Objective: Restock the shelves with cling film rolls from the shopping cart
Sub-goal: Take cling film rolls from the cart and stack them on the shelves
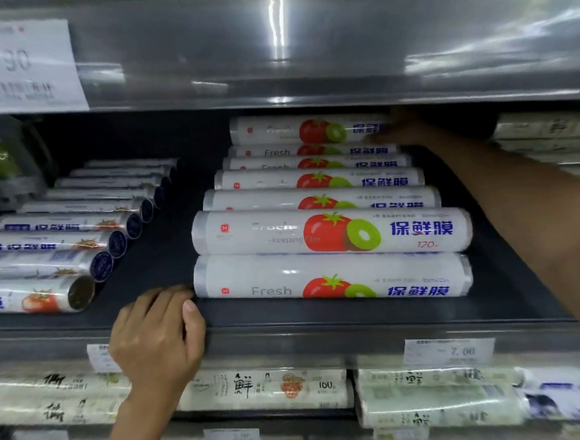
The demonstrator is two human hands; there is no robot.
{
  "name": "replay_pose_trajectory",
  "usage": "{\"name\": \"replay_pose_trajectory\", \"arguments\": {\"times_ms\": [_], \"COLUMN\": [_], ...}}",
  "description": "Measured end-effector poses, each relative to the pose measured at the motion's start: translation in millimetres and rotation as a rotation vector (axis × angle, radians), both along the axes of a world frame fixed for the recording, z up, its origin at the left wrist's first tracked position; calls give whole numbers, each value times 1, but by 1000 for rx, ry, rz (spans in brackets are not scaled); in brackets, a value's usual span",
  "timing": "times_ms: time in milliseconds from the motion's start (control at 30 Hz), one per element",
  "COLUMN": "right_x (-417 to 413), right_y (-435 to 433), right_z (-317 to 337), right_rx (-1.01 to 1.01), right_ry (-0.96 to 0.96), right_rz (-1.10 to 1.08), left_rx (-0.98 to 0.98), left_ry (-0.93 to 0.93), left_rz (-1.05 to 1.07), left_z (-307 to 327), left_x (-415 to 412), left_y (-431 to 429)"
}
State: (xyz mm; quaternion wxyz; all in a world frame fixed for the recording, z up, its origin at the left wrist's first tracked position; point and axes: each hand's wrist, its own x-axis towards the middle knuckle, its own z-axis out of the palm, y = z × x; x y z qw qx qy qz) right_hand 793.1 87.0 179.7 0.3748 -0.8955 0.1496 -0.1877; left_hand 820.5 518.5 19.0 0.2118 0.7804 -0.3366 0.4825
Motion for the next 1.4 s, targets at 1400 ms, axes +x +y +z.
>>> {"name": "replay_pose_trajectory", "arguments": {"times_ms": [1400], "right_x": [-108], "right_y": [66], "right_z": [-4], "right_rx": [25], "right_ry": [-218], "right_rz": [-458], "left_rx": [100], "left_ry": [166], "left_rz": [24], "left_z": [18], "left_x": [-12], "left_y": [5]}}
